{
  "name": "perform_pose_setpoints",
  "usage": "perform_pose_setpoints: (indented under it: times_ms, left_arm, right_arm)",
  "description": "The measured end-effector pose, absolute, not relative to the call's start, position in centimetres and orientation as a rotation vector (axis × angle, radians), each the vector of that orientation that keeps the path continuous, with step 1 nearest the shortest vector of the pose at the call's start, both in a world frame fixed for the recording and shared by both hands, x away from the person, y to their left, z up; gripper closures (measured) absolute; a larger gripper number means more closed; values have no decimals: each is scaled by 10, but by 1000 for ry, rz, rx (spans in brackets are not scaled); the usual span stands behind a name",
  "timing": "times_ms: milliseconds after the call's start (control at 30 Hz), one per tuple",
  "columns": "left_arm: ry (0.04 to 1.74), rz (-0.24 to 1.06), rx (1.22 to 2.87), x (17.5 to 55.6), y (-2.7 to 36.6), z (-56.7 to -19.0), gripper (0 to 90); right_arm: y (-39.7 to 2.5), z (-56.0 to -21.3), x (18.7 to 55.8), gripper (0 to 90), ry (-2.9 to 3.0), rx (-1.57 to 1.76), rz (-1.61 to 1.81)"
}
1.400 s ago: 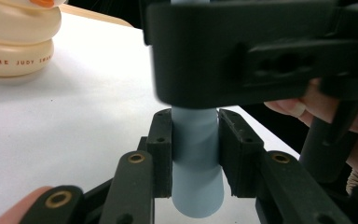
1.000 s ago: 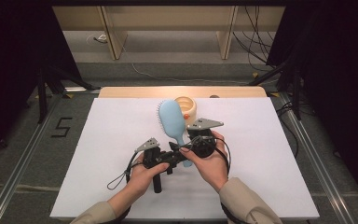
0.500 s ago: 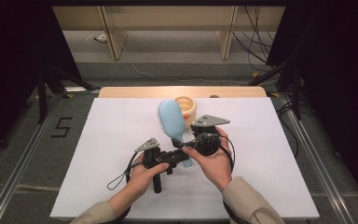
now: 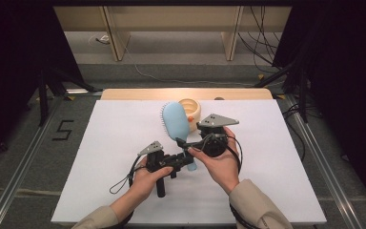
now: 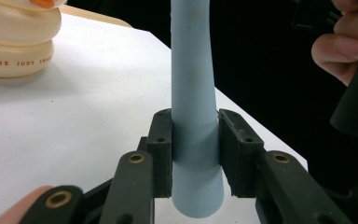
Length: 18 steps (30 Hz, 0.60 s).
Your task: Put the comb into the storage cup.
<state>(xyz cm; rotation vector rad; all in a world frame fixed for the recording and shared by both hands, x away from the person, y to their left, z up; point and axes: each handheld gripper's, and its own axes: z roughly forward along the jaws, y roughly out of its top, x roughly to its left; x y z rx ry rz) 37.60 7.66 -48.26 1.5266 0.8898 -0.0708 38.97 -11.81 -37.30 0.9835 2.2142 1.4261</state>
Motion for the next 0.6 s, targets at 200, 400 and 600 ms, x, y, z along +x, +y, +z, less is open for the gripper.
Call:
perform_pose_setpoints:
  times_ms: [200, 400, 600]
  left_arm:
    - [890, -73, 1524, 376, 77, -483, 667]
    - [889, -74, 1525, 376, 77, -483, 667]
    - [886, -75, 1523, 376, 76, -482, 667]
  right_arm:
    - [-118, -369, 391, 40, 2190, 947, 1438]
    - [-114, -366, 393, 14, 2162, 936, 1443]
    - [-112, -361, 395, 5, 2150, 927, 1461]
